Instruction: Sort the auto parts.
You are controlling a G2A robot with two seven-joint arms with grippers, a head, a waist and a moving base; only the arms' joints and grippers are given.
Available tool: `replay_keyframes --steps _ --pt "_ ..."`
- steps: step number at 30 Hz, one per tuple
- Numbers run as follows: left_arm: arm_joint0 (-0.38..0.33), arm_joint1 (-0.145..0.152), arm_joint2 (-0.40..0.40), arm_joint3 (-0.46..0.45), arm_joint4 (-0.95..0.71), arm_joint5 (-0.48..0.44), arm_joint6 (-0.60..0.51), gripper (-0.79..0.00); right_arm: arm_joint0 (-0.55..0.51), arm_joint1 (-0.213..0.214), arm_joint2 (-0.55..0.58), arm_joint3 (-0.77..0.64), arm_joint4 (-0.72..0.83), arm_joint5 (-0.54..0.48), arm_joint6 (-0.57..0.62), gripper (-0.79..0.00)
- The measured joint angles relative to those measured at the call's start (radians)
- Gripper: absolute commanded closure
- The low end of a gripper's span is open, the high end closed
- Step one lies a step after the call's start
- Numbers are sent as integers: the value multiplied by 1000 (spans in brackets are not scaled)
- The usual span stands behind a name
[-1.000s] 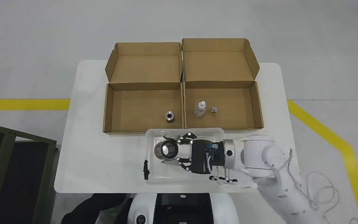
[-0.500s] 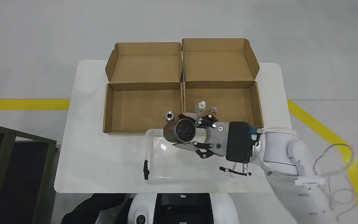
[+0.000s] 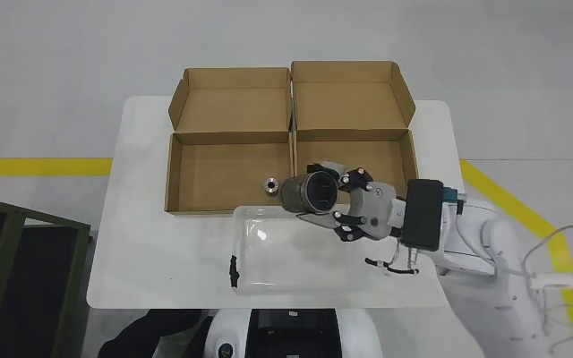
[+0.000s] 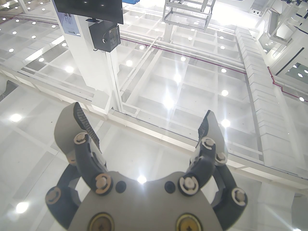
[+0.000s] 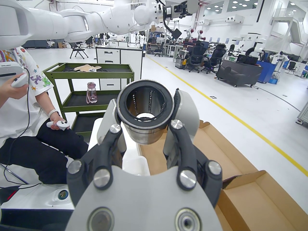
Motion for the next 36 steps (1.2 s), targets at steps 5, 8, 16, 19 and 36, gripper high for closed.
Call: replay_keyframes --steps 5,8,16,19,36 --pt "0 0 0 0 0 0 0 -785 12 0 -22 15 -19 6 17 0" --pt "0 0 0 0 0 0 0 -785 29 -3 -63 38 -47 22 47 0" --pt "0 0 0 0 0 0 0 -785 82 -16 -189 98 -120 79 122 0" --pt "0 0 0 0 0 0 0 -785 101 -23 -235 125 -146 95 133 0" --pt "0 0 0 0 0 0 0 -785 294 -90 -479 336 -297 240 199 0"
